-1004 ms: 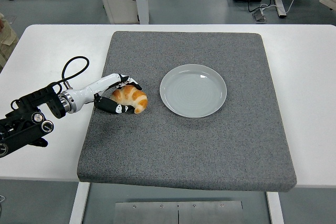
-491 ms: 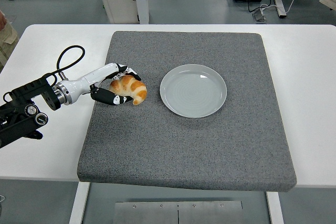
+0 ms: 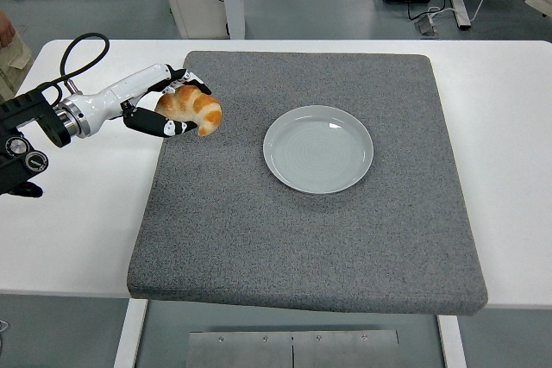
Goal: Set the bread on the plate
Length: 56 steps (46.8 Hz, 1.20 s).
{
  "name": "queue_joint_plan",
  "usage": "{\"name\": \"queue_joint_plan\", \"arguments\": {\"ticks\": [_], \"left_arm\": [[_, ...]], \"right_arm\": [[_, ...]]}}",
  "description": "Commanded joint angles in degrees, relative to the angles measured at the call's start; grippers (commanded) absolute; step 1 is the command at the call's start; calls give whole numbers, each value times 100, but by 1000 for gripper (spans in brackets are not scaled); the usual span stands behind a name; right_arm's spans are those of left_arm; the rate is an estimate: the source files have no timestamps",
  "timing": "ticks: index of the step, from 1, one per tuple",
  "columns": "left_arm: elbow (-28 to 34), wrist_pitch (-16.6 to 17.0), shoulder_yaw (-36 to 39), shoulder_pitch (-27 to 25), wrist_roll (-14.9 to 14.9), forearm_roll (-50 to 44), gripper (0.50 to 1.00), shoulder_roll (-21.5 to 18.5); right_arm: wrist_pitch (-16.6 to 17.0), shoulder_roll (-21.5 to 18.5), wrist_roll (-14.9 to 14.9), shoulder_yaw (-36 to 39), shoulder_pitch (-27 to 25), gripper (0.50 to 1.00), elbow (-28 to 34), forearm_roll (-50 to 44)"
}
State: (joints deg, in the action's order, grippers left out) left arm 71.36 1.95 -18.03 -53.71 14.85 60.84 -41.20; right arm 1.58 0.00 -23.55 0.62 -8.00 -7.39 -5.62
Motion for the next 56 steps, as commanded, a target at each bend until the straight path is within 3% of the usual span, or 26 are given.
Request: {"name": "queue_joint_plan", "arguments": {"ticks": [1, 34, 56], "left_arm": [[1, -10, 1, -87, 0, -46, 500, -108], [1, -379, 1, -843, -17, -485, 500, -512], [-8, -652, 54, -1607, -79, -608, 500, -521]], "right_arm": [[0, 0, 0, 0, 0, 1000, 1, 0], [0, 0, 0, 0, 0, 1000, 1, 0], [0, 0, 0, 0, 0, 1000, 1, 0]]}}
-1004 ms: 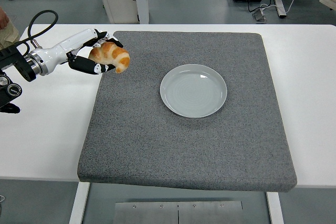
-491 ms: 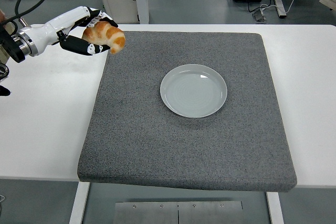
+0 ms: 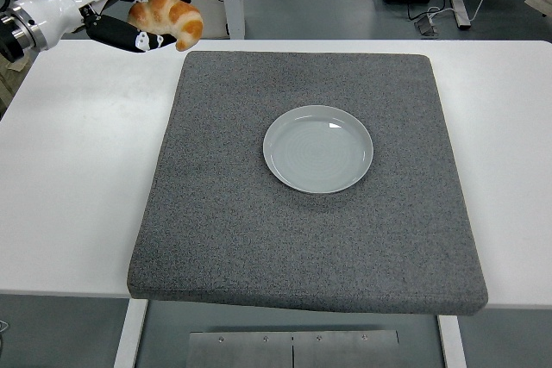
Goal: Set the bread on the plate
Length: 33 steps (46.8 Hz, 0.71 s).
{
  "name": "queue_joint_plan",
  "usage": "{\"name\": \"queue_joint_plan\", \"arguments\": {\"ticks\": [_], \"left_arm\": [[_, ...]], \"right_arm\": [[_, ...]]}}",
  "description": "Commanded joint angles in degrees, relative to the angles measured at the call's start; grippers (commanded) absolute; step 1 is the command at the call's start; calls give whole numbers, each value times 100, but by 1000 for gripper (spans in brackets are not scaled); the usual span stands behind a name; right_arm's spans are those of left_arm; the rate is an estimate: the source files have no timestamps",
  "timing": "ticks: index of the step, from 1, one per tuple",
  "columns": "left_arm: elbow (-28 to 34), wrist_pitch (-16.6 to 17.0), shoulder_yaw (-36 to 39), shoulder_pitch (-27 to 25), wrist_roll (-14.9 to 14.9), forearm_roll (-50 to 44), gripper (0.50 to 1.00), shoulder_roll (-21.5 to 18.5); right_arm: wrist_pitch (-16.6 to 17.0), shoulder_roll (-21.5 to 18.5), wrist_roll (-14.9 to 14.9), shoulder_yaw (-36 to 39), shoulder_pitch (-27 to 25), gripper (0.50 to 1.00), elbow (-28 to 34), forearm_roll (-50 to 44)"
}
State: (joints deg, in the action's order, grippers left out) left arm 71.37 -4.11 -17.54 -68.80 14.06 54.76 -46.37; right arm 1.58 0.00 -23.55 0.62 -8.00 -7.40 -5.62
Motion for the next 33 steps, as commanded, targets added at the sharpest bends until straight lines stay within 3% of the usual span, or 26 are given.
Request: {"name": "queue_joint_plan", "arguments": {"ticks": [1, 24, 33], "left_arm": [[-9, -72, 5, -125, 0, -1, 500, -12], [-123, -222, 49, -371, 0, -1, 500, -12], [-202, -231, 58, -520, -26, 8, 500, 207]], "right_arm": [[0, 0, 0, 0, 0, 1000, -7, 0], [0, 0, 0, 0, 0, 1000, 2, 0], [0, 0, 0, 0, 0, 1000, -7, 0]]}}
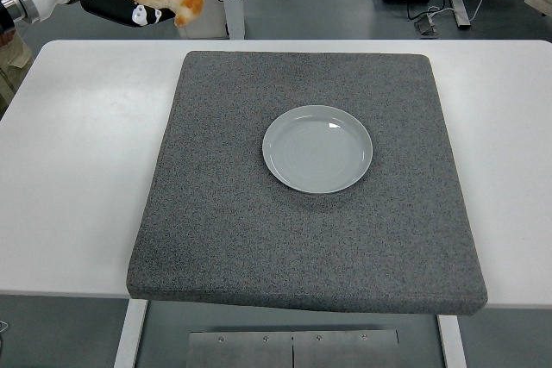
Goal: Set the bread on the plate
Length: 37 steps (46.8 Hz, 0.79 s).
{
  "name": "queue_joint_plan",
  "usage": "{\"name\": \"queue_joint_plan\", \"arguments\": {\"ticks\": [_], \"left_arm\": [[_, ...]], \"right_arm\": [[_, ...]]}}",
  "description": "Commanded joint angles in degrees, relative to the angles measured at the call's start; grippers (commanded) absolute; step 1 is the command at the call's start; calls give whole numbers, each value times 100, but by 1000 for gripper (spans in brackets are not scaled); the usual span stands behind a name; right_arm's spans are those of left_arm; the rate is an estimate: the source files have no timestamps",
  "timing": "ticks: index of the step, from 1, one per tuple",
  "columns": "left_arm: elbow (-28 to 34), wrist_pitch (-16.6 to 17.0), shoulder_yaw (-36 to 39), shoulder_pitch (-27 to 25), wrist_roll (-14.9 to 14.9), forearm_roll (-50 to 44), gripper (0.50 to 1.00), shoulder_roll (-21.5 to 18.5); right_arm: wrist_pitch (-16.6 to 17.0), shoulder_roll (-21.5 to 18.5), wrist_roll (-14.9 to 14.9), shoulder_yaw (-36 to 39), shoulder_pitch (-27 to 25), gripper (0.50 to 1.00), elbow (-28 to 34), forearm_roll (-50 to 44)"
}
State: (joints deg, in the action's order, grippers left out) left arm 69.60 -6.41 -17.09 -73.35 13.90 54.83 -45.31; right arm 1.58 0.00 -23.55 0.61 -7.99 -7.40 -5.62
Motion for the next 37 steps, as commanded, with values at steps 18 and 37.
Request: {"name": "queue_joint_plan", "arguments": {"ticks": [18, 37], "left_arm": [[-395, -36, 65, -356, -2, 10, 500, 620], [-746, -19, 276, -567, 7, 19, 500, 1560]], "right_arm": [[0, 0, 0, 0, -1, 1000, -7, 0], [0, 0, 0, 0, -1, 1000, 2, 0]]}}
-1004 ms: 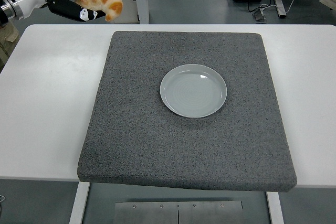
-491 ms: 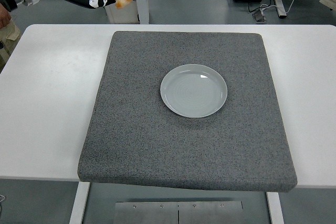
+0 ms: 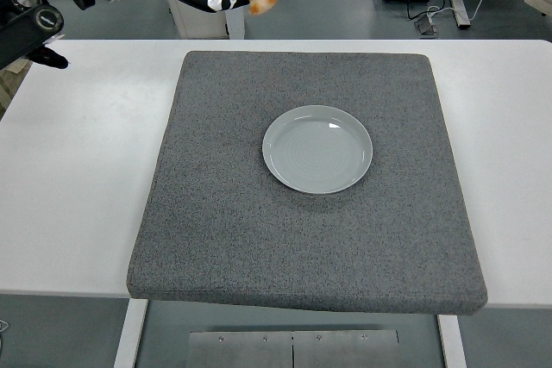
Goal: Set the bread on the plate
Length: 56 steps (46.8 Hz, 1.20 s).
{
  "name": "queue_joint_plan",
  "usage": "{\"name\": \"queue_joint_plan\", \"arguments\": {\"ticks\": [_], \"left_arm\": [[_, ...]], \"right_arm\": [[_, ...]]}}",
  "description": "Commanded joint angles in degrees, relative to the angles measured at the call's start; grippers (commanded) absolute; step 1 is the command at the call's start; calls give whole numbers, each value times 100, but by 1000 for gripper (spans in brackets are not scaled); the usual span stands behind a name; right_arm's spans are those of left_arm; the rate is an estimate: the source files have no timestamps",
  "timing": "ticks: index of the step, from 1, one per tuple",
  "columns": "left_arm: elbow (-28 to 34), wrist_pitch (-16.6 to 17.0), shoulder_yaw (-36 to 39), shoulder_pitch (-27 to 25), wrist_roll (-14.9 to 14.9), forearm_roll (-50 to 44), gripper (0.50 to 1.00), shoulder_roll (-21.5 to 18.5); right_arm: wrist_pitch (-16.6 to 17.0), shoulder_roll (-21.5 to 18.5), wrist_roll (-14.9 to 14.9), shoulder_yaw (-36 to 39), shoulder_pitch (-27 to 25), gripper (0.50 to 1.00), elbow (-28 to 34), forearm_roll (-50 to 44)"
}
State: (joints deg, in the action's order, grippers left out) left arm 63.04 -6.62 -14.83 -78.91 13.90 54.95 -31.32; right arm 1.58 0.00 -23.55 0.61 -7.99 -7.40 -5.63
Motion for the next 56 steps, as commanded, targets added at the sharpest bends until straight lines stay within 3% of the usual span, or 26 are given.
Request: {"name": "queue_joint_plan", "arguments": {"ticks": [1, 33, 46, 56], "left_arm": [[-125, -6, 59, -10, 16, 7, 500, 204], [-460, 29, 366, -204, 34, 86, 500, 1426], [-1101, 47, 401, -186, 69, 104, 500, 2156], [-1347, 284, 1043, -125, 113, 130, 500, 2402]], "right_arm": [[0, 0, 0, 0, 0, 1000, 2, 0], [0, 0, 0, 0, 0, 1000, 2, 0], [0, 0, 0, 0, 0, 1000, -7, 0], [0, 0, 0, 0, 0, 1000, 2, 0]]}}
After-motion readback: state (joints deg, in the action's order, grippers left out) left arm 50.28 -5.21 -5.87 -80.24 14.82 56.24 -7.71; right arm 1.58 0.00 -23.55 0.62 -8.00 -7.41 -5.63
